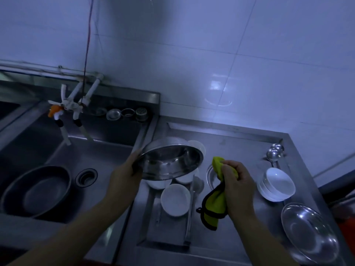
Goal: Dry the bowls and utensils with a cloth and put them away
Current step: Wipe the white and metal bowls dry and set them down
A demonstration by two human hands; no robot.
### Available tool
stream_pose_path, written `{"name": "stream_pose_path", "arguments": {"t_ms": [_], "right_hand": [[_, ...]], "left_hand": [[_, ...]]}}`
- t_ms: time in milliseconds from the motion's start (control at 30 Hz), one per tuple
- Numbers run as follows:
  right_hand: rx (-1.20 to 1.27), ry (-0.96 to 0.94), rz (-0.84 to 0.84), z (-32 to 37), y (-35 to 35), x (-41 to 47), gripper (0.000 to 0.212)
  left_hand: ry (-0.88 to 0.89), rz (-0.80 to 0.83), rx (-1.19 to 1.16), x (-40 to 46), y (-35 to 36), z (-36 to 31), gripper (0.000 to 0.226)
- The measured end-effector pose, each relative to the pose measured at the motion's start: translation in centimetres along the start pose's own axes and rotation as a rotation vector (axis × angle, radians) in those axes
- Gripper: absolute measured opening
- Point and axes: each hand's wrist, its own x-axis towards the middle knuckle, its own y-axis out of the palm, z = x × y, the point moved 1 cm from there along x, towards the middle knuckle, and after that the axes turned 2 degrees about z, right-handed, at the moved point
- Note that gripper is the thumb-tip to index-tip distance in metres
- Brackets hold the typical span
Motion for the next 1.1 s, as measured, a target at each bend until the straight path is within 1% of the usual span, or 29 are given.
{"name": "stream_pose_path", "arguments": {"t_ms": [33,133,167,200,233,267,333,400,467,500,567,600,667,733,833,900,1000,1100], "right_hand": [[-0.007,-0.02,-0.022,0.1,0.3,-0.7,0.021],[-0.04,-0.085,-0.107,0.5,1.2,-2.7,0.018],[-0.05,-0.111,-0.138,0.5,1.6,-3.4,0.021],[-0.041,-0.151,-0.161,0.7,2.1,-4.1,0.025],[-0.038,-0.221,-0.178,0.8,2.5,-4.8,0.029],[-0.052,-0.334,-0.184,1.1,3.0,-5.5,0.031],[-0.145,-0.632,-0.163,1.6,4.2,-6.3,0.033],[-0.256,-0.89,-0.095,2.7,5.6,-6.2,0.035],[-0.421,-1.038,0.015,4.1,6.9,-5.0,0.033],[-0.564,-1.089,0.046,4.5,7.4,-4.2,0.034],[-0.853,-1.146,0.044,4.7,7.9,-3.3,0.034],[-0.92,-1.143,0.047,4.6,8.0,-3.3,0.032],[-0.91,-1.097,0.077,4.4,8.0,-4.4,0.035],[-0.861,-1.02,0.109,4.5,8.6,-5.9,0.047],[-0.813,-0.967,0.16,5.3,10.0,-7.7,0.066],[-0.824,-0.98,0.148,5.9,10.4,-7.9,0.07],[-0.91,-1.116,0.118,6.1,9.5,-6.9,0.062],[-1.106,-1.367,0.141,6.4,7.0,-4.4,0.046]], "left_hand": [[0.02,-0.009,-0.011,-0.1,-0.2,0.6,0.046],[0.029,0.044,-0.068,-0.8,-1.1,1.0,0.047],[0.053,0.044,-0.1,-1.0,-1.5,0.9,0.047],[0.041,0.046,-0.144,-1.3,-2.1,0.7,0.047],[0.048,0.047,-0.192,-1.2,-2.3,0.8,0.048],[0.046,0.061,-0.222,-1.3,-2.6,0.3,0.051],[0.058,0.091,-0.285,-1.2,-3.0,-0.7,0.058],[0.057,0.098,-0.363,-1.2,-3.3,-2.0,0.058],[0.06,0.086,-0.434,-1.2,-3.5,-3.1,0.051],[0.062,0.083,-0.469,-1.2,-3.6,-3.7,0.044],[0.048,0.075,-0.541,-1.1,-3.9,-4.3,0.036],[0.025,0.068,-0.578,-0.9,-4.1,-4.5,0.035],[0.006,0.078,-0.644,-0.6,-4.1,-4.8,0.033],[0.015,0.115,-0.673,-0.7,-3.8,-5.6,0.029],[0.029,0.115,-0.668,-0.9,-3.3,-6.9,0.034],[0.051,0.098,-0.645,-0.9,-3.3,-7.6,0.036],[0.067,0.138,-0.629,-0.9,-3.8,-8.4,0.028],[0.123,0.168,-0.591,-0.4,-4.9,-8.1,0.026]]}}
